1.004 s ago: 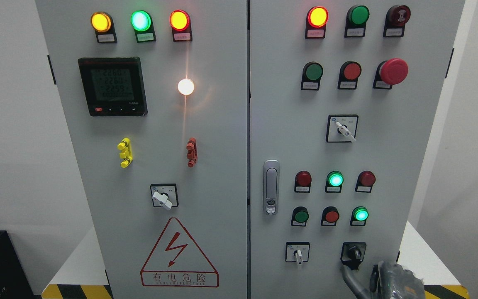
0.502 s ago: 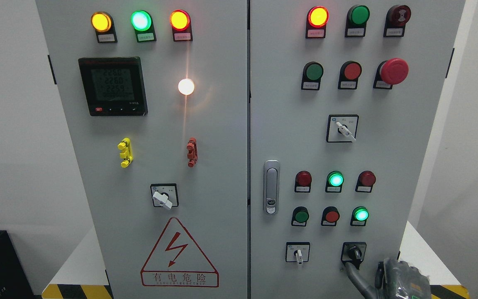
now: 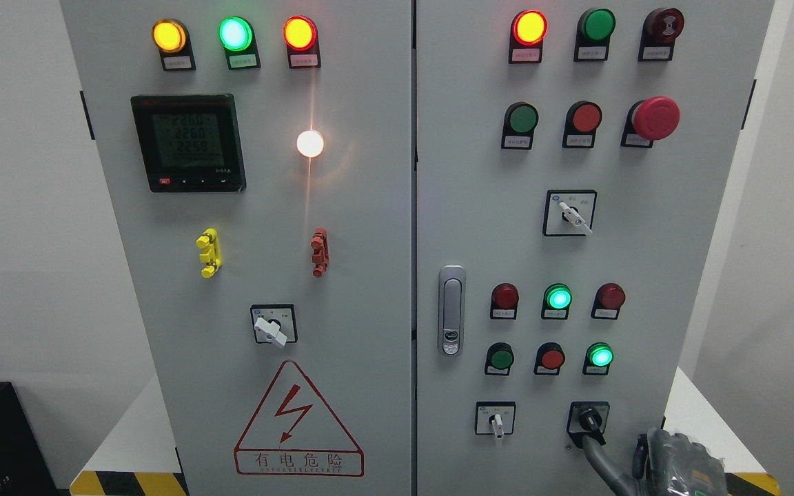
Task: Flip black knob to close circuit
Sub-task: 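Twist the black rotary knob with the right hand fingers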
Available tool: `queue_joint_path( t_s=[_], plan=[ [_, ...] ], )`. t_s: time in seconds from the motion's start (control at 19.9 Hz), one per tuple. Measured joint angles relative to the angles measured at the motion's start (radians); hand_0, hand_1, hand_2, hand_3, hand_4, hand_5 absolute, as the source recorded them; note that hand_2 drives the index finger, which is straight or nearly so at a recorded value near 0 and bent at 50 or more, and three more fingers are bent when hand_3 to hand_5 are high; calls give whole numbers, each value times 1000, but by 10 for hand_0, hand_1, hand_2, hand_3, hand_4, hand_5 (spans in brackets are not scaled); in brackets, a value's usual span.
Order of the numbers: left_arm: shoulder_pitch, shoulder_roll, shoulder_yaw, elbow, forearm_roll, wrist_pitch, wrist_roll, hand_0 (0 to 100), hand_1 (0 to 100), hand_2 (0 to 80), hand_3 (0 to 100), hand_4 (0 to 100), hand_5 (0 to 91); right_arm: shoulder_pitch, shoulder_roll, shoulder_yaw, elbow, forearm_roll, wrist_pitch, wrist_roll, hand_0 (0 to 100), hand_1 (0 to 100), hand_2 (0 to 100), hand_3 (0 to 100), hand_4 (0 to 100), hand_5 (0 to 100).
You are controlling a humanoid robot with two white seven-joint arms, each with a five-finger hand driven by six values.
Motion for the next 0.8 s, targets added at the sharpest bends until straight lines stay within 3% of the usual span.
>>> queue_joint_path(
  t_s=[0.8],
  plan=[
    [0, 0, 0, 0, 0, 0, 0, 120, 556, 0, 0, 0, 0, -1, -5, -21, -3, -2, 5, 15, 0, 0, 876, 1000, 915, 1000]
  ],
)
